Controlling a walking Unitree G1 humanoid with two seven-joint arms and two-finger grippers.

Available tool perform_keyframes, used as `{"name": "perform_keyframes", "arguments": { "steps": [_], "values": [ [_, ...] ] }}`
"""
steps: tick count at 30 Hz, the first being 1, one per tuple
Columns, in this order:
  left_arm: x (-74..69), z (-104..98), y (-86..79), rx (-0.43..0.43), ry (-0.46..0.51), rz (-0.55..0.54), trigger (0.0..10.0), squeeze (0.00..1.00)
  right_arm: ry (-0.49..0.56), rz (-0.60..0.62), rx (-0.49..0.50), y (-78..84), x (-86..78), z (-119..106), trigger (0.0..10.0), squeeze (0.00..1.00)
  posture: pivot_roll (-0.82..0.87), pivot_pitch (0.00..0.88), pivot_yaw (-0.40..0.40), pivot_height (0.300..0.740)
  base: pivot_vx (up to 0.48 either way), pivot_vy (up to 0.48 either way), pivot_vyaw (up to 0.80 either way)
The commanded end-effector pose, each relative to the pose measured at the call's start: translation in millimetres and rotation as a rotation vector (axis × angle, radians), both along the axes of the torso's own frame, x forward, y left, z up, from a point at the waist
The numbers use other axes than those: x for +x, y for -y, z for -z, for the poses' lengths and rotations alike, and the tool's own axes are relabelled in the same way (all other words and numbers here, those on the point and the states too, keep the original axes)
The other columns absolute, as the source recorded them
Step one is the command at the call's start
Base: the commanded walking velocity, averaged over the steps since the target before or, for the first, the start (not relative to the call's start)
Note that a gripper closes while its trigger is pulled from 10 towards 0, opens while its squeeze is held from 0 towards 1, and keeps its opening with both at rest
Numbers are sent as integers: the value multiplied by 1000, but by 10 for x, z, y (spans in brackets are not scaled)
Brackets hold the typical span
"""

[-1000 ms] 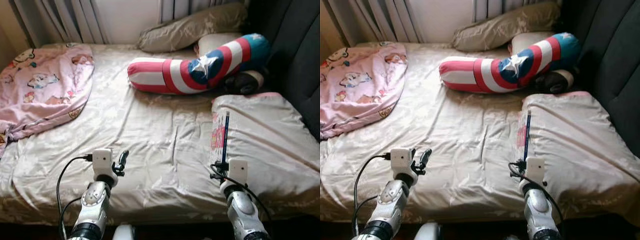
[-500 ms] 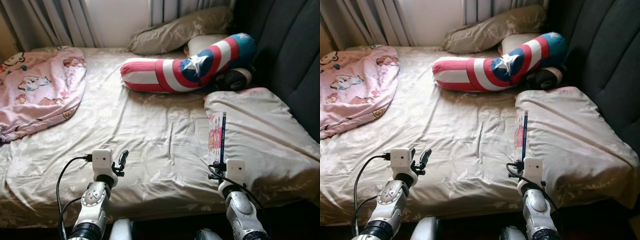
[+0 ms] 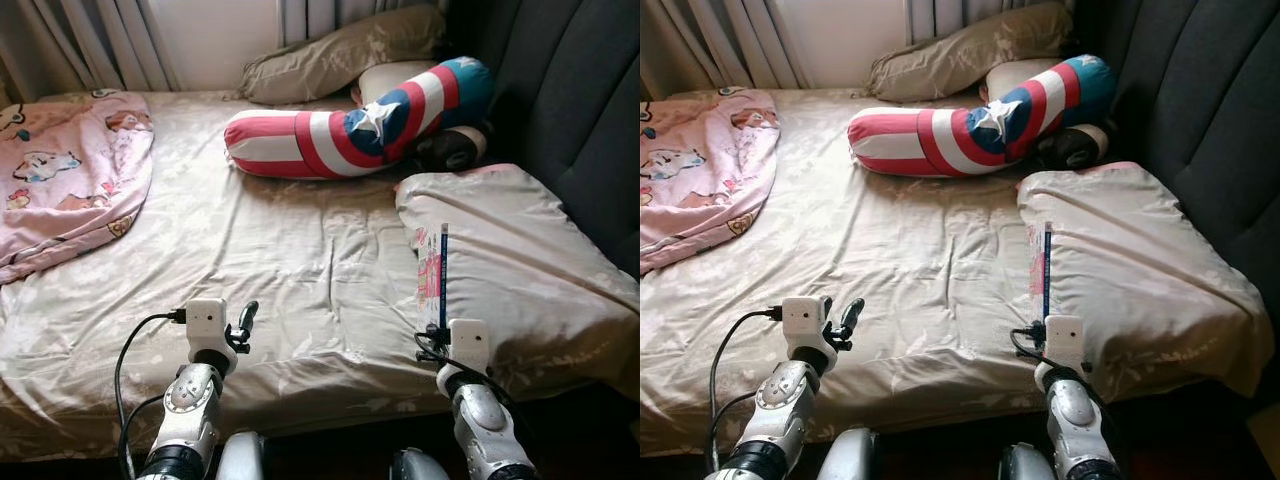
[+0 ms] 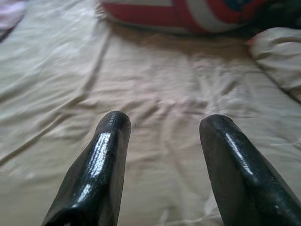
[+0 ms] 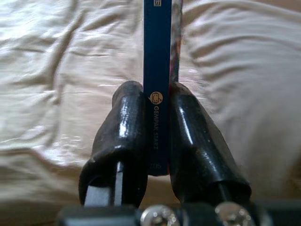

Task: Clean up the room

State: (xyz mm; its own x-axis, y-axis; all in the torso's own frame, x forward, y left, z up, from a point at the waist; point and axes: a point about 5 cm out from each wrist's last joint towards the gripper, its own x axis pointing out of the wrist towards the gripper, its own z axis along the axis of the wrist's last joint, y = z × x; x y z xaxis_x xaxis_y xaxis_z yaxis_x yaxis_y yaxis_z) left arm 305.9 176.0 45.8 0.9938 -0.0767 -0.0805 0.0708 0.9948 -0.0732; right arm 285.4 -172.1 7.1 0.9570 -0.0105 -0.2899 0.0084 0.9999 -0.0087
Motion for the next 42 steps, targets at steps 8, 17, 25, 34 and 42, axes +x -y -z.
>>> {"name": "perform_keyframes", "arguments": {
  "steps": [8, 17, 25, 34, 42],
  "values": [
    [-7, 7, -15, -2, -9, -1, 10000, 0, 60, -41, -15, -79, 66, -97, 10000, 0, 38, 55, -31, 626, 0, 0, 0],
    [-4, -3, -3, -8, -3, 1, 10000, 0, 66, -44, -27, -85, 63, -100, 10000, 0, 37, 56, -31, 626, 120, 0, 356],
    [-14, 8, -11, -5, -7, 4, 10000, 0, 64, -43, -36, -78, 67, -100, 10000, 0, 37, 43, -27, 626, 281, 0, 0],
    [-1, -2, -13, -4, -5, 5, 10000, 0, 64, -51, -43, -79, 80, -108, 10000, 0, 37, 31, -26, 626, 291, 0, 0],
    [-1, -3, -16, -1, -7, 3, 10000, 0, 65, -53, -51, -77, 86, -115, 10000, 0, 40, 49, -29, 626, 337, 0, 369]
  ]
}}
